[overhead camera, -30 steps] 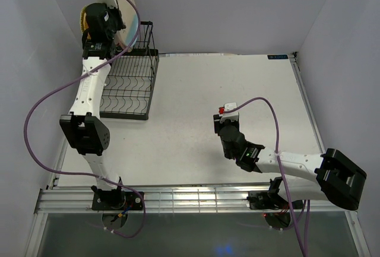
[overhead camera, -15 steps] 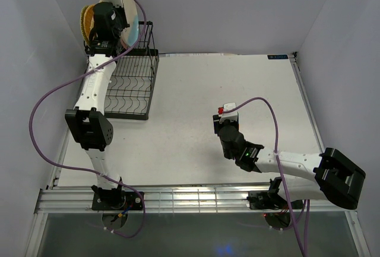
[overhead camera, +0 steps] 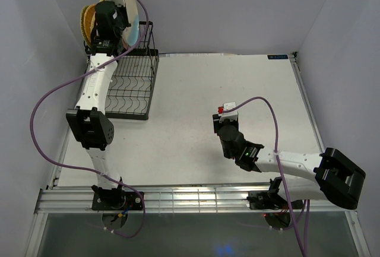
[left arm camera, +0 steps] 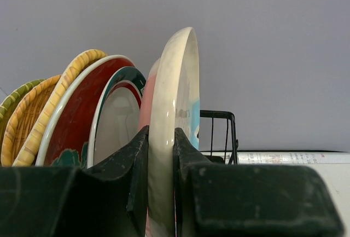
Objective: Load the plates into the dish rack
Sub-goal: Insert the plate into the dish rack.
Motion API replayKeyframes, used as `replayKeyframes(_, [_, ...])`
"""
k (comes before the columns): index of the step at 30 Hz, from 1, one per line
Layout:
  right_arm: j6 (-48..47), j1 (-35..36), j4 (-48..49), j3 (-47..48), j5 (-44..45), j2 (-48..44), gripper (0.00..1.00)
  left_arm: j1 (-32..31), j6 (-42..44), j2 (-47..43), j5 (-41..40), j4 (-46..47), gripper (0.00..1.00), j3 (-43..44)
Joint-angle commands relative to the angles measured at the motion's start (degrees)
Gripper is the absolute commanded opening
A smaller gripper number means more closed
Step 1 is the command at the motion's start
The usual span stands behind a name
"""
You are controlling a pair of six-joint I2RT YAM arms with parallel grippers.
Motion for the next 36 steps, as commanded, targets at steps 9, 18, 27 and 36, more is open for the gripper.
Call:
replayKeyframes(9, [1.51,-0.35,1.0,2.34,0.51,-0.21,0.5,-1.43,0.61,-8.43,0.14,7.93,0.0,2.37])
replayKeyframes(18, [1.6,-0.44,0.74,2.43,0.42,0.05,0.5,-1.69,1.49,-7.99,-0.65,8.02,0.0,2.55])
replayKeyframes(27, [1.77,-0.44,0.56,2.52,0.51,-0.21,0.5,-1.78,1.66,-7.28,-1.88,8.2,0.0,0.88])
replayKeyframes(36, [1.86,-0.44,0.48,2.52,0.42,-0.21,0.5,-1.78,0.08,-7.72,-0.83,8.99,0.0,-2.9])
